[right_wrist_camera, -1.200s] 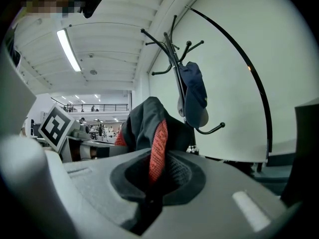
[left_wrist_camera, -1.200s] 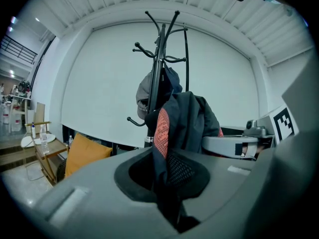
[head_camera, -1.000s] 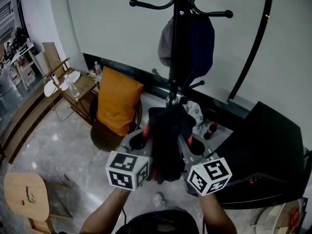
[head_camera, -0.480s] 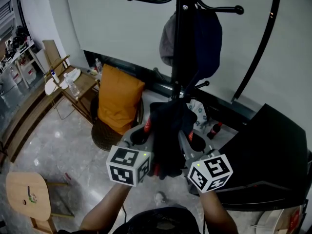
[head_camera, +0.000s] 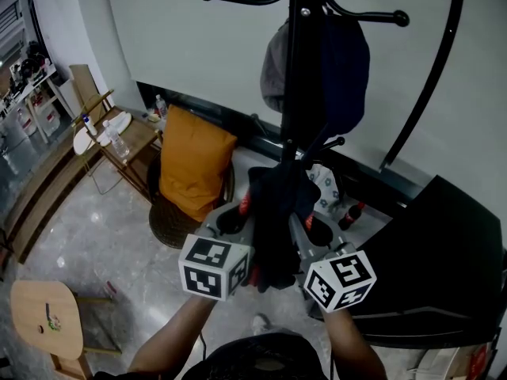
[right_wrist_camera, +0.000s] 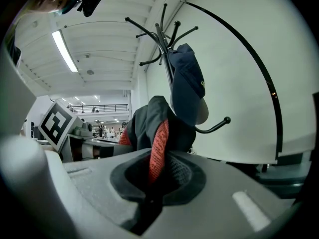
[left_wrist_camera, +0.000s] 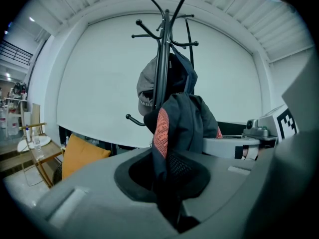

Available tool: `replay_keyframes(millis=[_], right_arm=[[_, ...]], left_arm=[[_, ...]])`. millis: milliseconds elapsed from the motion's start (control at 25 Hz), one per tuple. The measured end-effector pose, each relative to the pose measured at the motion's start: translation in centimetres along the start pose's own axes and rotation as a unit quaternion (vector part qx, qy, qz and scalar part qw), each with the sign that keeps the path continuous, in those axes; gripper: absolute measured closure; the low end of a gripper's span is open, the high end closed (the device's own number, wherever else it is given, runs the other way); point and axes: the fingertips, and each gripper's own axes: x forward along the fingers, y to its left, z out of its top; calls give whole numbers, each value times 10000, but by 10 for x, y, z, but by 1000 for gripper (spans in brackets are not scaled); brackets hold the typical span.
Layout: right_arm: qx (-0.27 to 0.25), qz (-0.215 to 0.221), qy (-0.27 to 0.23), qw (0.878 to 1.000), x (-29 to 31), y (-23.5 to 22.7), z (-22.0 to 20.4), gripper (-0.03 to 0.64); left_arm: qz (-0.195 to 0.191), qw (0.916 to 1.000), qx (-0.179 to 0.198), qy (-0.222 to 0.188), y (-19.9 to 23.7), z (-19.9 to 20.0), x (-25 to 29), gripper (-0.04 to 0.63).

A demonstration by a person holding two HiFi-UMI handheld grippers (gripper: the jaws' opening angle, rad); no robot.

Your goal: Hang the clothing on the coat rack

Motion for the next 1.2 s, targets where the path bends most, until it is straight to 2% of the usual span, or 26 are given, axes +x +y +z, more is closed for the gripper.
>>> replay_keyframes(millis=[1200], right_arm=[[133,201,273,9993,46,-23,-22,591]], left_arm=[[-45,9998,-156,118,19,-8,55,561]])
